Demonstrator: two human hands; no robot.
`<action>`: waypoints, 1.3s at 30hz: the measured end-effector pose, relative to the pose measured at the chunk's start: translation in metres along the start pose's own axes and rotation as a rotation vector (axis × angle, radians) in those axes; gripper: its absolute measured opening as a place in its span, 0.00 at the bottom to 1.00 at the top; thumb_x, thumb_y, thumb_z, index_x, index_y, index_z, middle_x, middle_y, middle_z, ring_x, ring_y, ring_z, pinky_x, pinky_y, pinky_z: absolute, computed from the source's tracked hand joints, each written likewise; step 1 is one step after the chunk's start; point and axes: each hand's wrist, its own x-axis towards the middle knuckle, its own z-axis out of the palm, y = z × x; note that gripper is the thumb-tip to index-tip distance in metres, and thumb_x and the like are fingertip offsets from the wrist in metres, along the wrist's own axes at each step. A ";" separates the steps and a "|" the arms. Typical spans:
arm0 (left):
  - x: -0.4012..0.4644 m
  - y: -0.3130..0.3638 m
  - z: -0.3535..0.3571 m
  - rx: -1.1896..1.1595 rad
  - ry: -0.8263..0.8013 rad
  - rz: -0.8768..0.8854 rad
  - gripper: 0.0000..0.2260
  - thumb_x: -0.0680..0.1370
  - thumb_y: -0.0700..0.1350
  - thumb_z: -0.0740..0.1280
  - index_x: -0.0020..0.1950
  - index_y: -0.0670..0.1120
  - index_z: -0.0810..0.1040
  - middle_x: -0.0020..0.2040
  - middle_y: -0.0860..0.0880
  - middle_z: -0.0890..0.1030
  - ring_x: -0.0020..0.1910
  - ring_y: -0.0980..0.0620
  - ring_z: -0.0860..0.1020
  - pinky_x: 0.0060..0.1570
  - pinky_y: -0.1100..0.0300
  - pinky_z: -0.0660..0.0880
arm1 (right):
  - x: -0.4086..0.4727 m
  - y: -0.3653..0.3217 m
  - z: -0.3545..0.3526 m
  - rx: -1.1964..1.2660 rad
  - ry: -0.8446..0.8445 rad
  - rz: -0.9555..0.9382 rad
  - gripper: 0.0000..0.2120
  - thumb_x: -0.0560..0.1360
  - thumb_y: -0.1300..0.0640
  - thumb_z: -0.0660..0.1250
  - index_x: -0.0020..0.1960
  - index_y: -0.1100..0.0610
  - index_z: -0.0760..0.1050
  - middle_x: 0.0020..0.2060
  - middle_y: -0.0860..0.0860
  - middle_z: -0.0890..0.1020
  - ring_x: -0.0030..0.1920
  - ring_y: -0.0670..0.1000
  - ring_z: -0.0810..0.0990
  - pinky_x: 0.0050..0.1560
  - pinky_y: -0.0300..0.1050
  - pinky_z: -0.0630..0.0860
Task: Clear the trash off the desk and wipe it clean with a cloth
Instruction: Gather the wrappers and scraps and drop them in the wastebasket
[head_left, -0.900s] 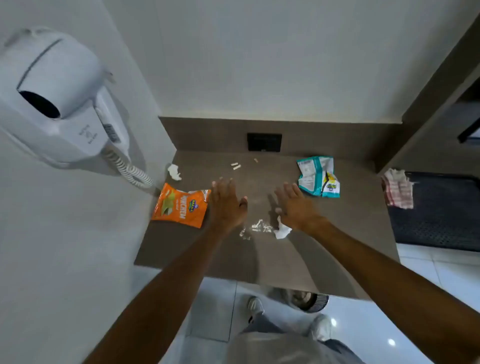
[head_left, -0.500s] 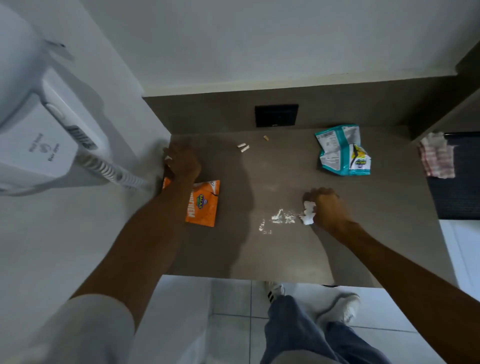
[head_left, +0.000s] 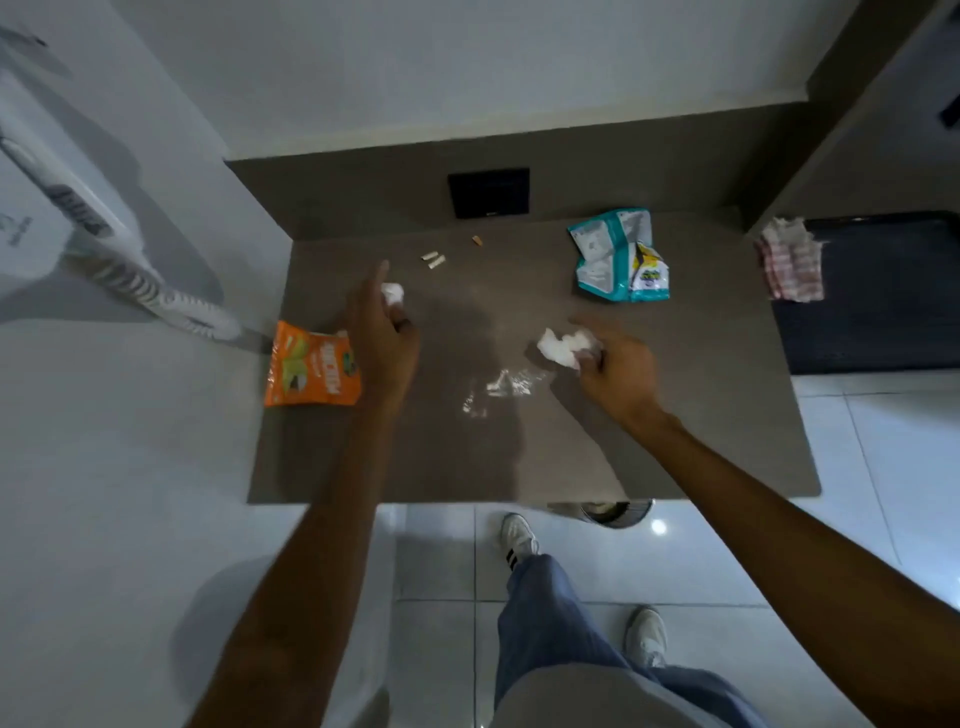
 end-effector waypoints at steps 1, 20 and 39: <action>-0.039 0.009 0.007 -0.074 0.002 -0.018 0.24 0.77 0.30 0.66 0.74 0.38 0.77 0.67 0.37 0.81 0.66 0.39 0.80 0.70 0.47 0.76 | -0.015 0.000 -0.010 0.046 0.031 -0.033 0.18 0.75 0.67 0.71 0.63 0.58 0.84 0.57 0.57 0.87 0.50 0.52 0.84 0.56 0.42 0.77; -0.390 -0.115 0.301 -0.596 -0.262 -1.209 0.11 0.77 0.30 0.72 0.46 0.46 0.87 0.46 0.47 0.86 0.48 0.46 0.84 0.54 0.50 0.85 | -0.201 0.333 0.140 0.672 -0.081 1.033 0.17 0.78 0.67 0.71 0.66 0.60 0.82 0.63 0.61 0.83 0.56 0.60 0.87 0.64 0.58 0.82; -0.413 -0.017 0.136 0.179 -0.424 0.008 0.15 0.84 0.42 0.68 0.71 0.44 0.80 0.74 0.45 0.79 0.78 0.44 0.73 0.77 0.54 0.70 | -0.237 0.198 0.012 -0.011 -0.189 -0.015 0.17 0.81 0.58 0.65 0.70 0.53 0.77 0.70 0.52 0.80 0.72 0.55 0.78 0.70 0.54 0.79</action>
